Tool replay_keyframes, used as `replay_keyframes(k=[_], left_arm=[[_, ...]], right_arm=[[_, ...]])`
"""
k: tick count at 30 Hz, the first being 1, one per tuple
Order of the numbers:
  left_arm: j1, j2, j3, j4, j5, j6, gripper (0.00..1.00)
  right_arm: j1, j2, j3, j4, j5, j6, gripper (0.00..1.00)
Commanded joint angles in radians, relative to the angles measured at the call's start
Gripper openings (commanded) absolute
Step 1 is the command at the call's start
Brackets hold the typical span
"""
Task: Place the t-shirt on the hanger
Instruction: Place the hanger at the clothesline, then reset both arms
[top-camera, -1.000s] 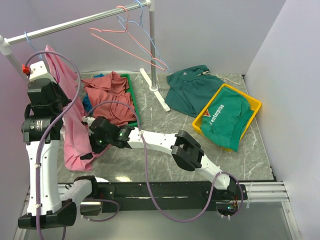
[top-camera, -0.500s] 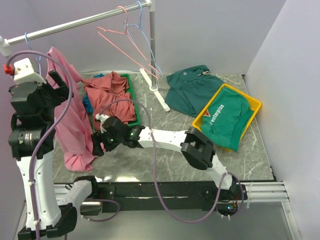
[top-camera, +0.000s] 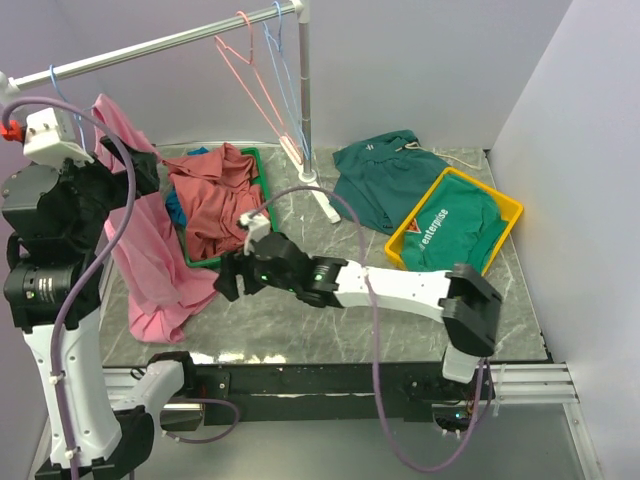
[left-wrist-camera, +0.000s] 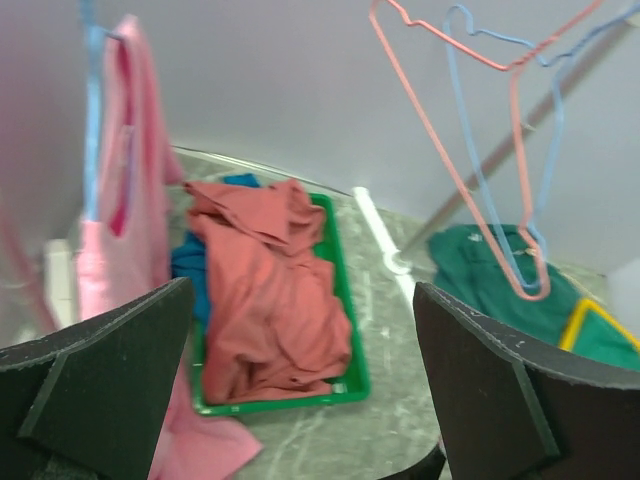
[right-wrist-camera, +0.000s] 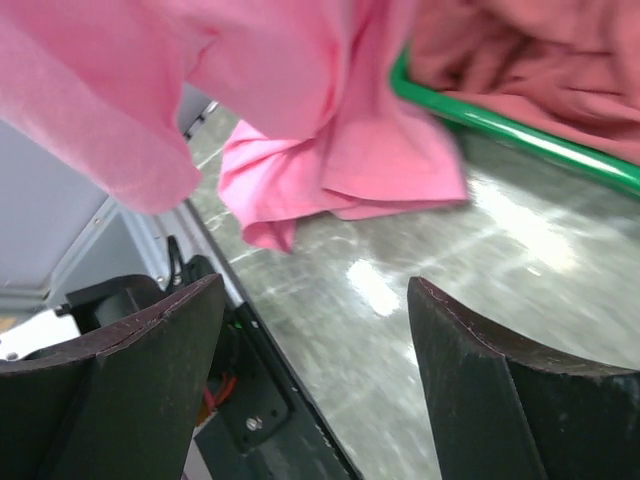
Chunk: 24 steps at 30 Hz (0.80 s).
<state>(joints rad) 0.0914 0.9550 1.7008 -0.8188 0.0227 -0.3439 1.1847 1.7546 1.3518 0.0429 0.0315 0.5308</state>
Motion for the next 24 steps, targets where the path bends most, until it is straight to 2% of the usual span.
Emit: replay_keyframes(k=[1,4,5,6,7,9,12,13,14,17,22,24], left_arm=[[-0.03,0.002,-0.047,0.085,0.099,-0.061,0.96],[-0.169,0.005,-0.079,0.113,-0.013,-0.073,0.96],[-0.279,0.005,-0.084,0.118,-0.117,-0.076,0.96],[-0.339,0.011,-0.087,0.122,-0.169,-0.084,0.97],[-0.448,0.013,-0.099,0.127,-0.229,-0.086,0.96],[-0.525,0.021,-0.118,0.144,-0.317,-0.09,0.96],[-0.652,0.042,-0.174,0.161,-0.403,-0.101,0.96],[-0.73,0.042,-0.196,0.173,-0.43,-0.102,0.97],[-0.763,0.039,-0.219,0.187,-0.455,-0.107,0.96],[-0.861,0.033,-0.317,0.256,-0.465,-0.132,0.97],[-1.119,0.139,-0.395,0.305,-0.616,-0.181,0.96],[-1.141,0.151,-0.465,0.375,-0.6,-0.207,0.96]], right_arm=[[-0.002,-0.153,-0.107,0.097,0.13,-0.015,0.81],[-0.002,-0.24,-0.177,0.103,0.166,-0.023,0.82],[-0.002,-0.285,-0.206,0.103,0.176,-0.026,0.82],[-0.002,-0.308,-0.22,0.104,0.185,-0.029,0.82],[0.001,-0.329,-0.233,0.104,0.208,-0.029,0.82],[-0.002,-0.397,-0.264,0.089,0.24,-0.041,0.82],[-0.002,-0.492,-0.31,0.054,0.329,-0.051,0.83],[-0.005,-0.518,-0.333,0.043,0.361,-0.046,0.84],[-0.008,-0.564,-0.345,0.008,0.433,-0.04,0.85],[-0.033,-0.666,-0.417,-0.037,0.513,-0.008,0.87],[-0.197,-0.863,-0.603,-0.086,0.469,0.098,0.9],[-0.256,-0.912,-0.652,-0.097,0.461,0.116,0.9]])
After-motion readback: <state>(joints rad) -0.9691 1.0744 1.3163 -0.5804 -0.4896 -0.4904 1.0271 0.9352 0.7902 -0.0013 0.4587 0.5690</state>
